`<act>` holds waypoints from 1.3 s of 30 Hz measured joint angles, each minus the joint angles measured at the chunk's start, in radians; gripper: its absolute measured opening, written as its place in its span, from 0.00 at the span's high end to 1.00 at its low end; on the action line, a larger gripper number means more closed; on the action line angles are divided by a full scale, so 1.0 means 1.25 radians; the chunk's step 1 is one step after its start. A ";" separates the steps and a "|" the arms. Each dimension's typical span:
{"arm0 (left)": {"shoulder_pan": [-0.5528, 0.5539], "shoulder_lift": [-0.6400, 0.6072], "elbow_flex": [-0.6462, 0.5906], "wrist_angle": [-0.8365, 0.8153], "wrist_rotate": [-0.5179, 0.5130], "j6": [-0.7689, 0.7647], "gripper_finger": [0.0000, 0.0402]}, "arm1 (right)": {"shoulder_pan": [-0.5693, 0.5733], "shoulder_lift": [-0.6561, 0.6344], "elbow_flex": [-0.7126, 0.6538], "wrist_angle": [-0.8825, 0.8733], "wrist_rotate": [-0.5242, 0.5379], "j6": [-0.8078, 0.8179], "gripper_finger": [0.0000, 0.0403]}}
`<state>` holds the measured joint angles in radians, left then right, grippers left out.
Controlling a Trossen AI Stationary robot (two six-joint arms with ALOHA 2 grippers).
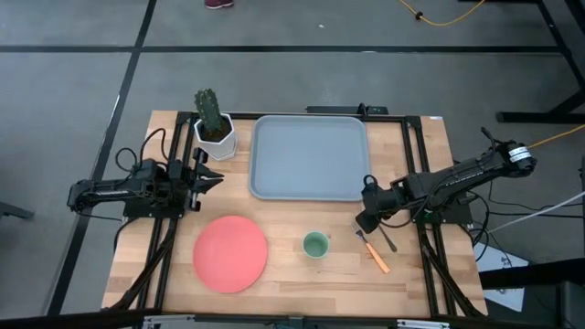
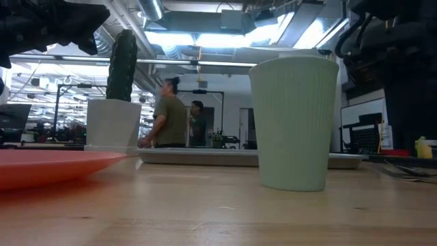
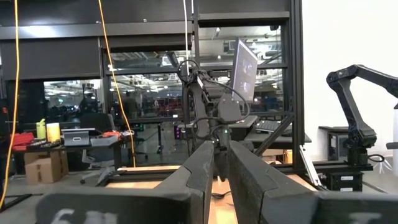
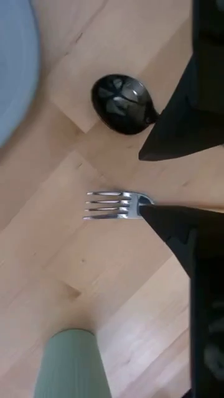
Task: Pick and place plate/cup/fork/spoon on tray
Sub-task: Put the black spoon on the gray serving tray
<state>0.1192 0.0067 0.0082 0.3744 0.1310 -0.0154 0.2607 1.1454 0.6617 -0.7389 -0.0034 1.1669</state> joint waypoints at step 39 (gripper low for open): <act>0.000 0.000 0.000 0.000 -0.081 0.001 0.90 | 0.096 0.287 0.006 -0.050 -0.039 0.071 0.97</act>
<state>0.1196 0.0067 0.0079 0.3740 0.0296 -0.0139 0.3813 1.5040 0.6697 -0.8020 -0.0520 1.2560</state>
